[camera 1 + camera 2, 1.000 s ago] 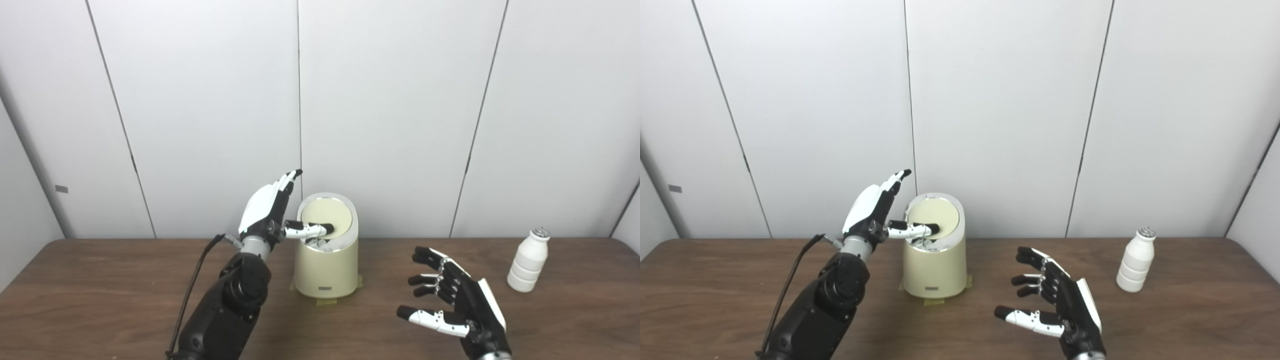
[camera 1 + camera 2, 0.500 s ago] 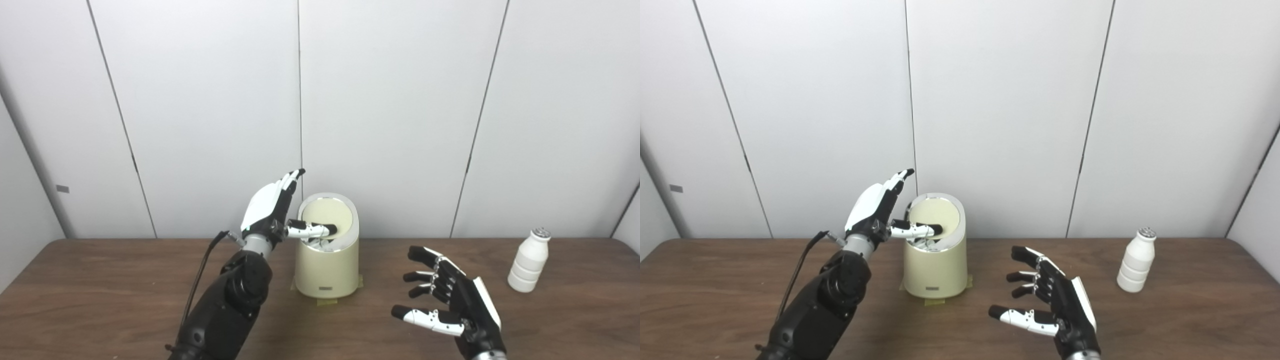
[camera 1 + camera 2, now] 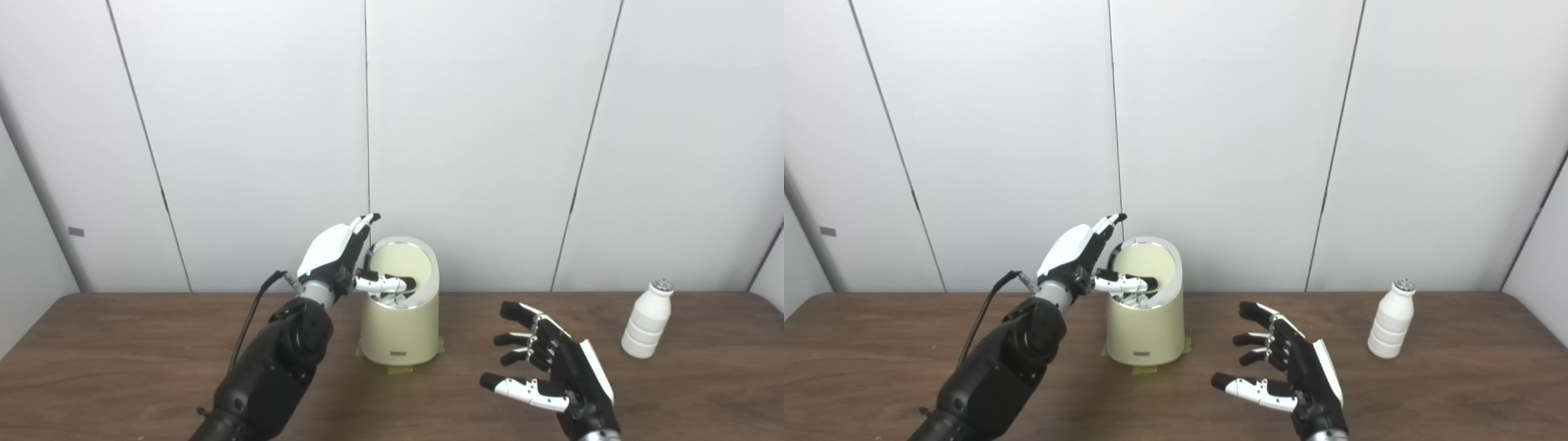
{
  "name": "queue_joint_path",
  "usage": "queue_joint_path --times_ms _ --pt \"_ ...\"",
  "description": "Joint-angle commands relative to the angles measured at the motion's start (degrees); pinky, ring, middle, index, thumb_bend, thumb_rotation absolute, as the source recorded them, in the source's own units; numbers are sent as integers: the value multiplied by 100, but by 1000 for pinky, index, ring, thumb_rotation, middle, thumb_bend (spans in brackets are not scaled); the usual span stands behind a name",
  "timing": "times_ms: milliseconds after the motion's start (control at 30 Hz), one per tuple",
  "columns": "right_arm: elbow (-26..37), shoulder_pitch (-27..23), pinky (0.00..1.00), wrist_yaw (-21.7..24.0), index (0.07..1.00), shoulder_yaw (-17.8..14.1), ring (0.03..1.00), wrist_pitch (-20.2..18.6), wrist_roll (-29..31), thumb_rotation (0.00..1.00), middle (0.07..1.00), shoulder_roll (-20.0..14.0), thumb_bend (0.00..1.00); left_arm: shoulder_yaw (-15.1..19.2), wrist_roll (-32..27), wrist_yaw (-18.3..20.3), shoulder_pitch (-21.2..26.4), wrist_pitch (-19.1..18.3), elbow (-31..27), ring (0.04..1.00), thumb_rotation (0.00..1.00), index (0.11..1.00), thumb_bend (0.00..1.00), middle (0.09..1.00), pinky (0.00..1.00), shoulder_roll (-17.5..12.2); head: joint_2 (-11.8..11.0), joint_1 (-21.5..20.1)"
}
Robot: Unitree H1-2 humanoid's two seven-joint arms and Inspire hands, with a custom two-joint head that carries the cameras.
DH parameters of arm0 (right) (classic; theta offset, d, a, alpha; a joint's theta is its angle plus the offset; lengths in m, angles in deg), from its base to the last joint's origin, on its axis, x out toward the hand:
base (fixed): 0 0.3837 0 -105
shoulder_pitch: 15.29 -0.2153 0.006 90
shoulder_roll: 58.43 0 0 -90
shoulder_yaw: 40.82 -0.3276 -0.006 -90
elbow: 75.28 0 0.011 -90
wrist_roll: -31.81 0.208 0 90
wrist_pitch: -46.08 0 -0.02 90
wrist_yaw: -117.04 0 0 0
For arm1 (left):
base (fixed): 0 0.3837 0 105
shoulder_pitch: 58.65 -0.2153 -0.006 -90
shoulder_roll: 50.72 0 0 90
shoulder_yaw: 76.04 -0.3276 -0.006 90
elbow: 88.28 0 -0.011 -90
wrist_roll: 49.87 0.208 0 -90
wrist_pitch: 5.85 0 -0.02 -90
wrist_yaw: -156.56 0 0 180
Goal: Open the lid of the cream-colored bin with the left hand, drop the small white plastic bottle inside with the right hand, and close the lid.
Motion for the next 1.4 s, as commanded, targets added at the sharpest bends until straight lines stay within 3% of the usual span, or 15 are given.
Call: queue_joint_path --times_ms 0,167,300,367,533,633,800,1000,1167,1367 --pt "222 -149 495 -15 750 -12 641 85 -3 124 794 -17 693 207 -97 -180 36 86 -206 945 46 1000 801 1000 770 16 2 -2" --pt "259 -139 497 -16 749 -4 641 30 -8 112 789 -3 684 849 -558 -751 -162 716 -562 922 172 978 741 966 746 252 -4 5" --pt "199 -144 502 -5 748 -23 644 84 29 109 788 -16 683 1248 -899 -1047 -299 1227 -803 959 175 977 682 982 853 408 -5 27" --pt "196 -142 501 14 746 -32 644 71 75 109 786 -15 684 1441 -1216 -969 -406 1323 -988 957 174 974 681 979 857 458 0 28" --pt "225 -134 507 0 748 -31 651 32 50 126 788 -32 682 1795 -1935 -585 -960 957 -1854 924 290 957 687 930 862 475 19 34" --pt "211 -136 517 -14 747 -34 651 55 8 130 788 -52 681 1958 -2338 -370 -1434 934 -2325 890 311 937 681 903 830 421 44 60" --pt "158 -136 527 -19 753 -28 650 97 -35 140 783 -89 687 2044 -2518 -220 -2157 1066 -2870 831 330 897 705 855 795 316 72 55" --pt "82 -140 536 21 755 -88 651 155 152 150 784 -103 700 2149 -2586 -250 -2771 831 -3470 809 340 875 759 828 778 388 97 100" --pt "67 -156 534 -11 757 -94 638 122 101 162 784 -125 702 2220 -2658 -274 -3116 952 -3458 806 318 890 739 841 702 424 83 99" --pt "8 -169 530 -24 768 -122 626 215 134 144 769 -119 688 2184 -2775 -99 -3232 1030 -3145 702 293 852 730 780 569 332 54 22"
